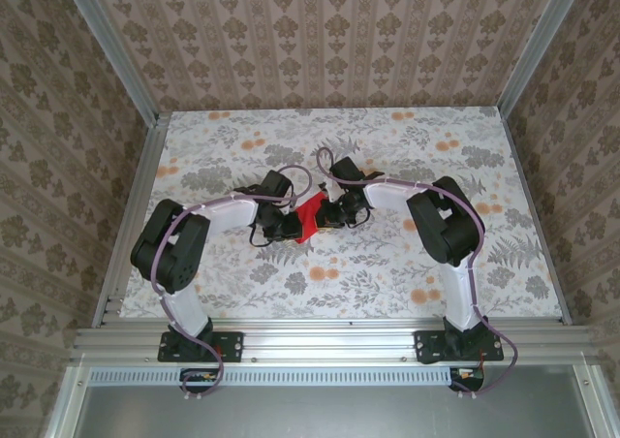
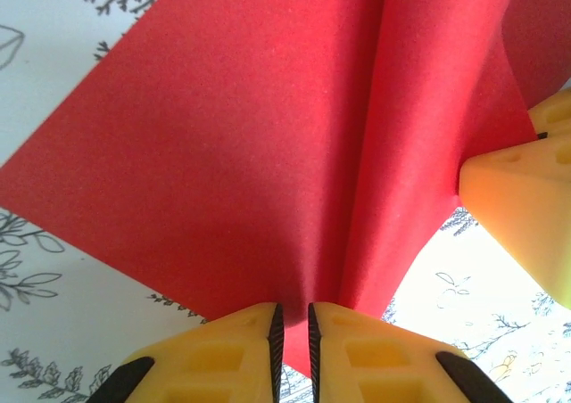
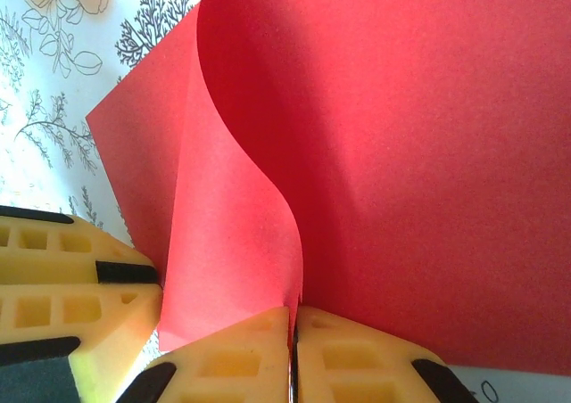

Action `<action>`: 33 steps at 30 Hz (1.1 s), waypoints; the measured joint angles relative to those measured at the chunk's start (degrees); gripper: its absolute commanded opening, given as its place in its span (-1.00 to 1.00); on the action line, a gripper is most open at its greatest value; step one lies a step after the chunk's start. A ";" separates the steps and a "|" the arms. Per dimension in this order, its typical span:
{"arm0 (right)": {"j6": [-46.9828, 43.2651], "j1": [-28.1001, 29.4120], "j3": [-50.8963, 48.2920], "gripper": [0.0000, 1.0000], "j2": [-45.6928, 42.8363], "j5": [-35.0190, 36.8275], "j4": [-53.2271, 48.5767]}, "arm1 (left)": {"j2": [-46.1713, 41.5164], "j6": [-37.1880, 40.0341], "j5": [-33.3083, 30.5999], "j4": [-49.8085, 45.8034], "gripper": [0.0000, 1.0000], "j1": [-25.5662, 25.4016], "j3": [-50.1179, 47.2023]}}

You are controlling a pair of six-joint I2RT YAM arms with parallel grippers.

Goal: Fold a paper plane with a square sheet of paper (pick it up from the middle)
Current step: Fold the triangle a second time at the center of the table.

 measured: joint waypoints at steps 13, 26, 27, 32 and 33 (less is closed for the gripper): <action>-0.87 0.00 1.20 -0.80 0.02 -0.04 -0.17 | 0.37 0.59 -0.61 -0.81 -0.83 -0.09 0.50; -1.46 0.04 2.45 -0.79 1.53 -0.02 -1.18 | 0.48 0.59 -0.72 -1.18 -0.81 -0.42 0.87; -1.51 0.04 2.45 -0.79 1.53 -0.02 -1.33 | 0.48 0.59 -0.70 -1.25 -0.80 -0.42 0.87; -1.68 0.04 2.54 -0.79 1.55 0.00 -1.53 | 0.35 0.59 -0.85 -1.49 -0.76 -0.42 0.98; -1.79 0.04 2.54 -0.79 1.55 -0.02 -1.53 | 0.15 0.57 -1.05 -1.64 -0.75 -0.42 0.98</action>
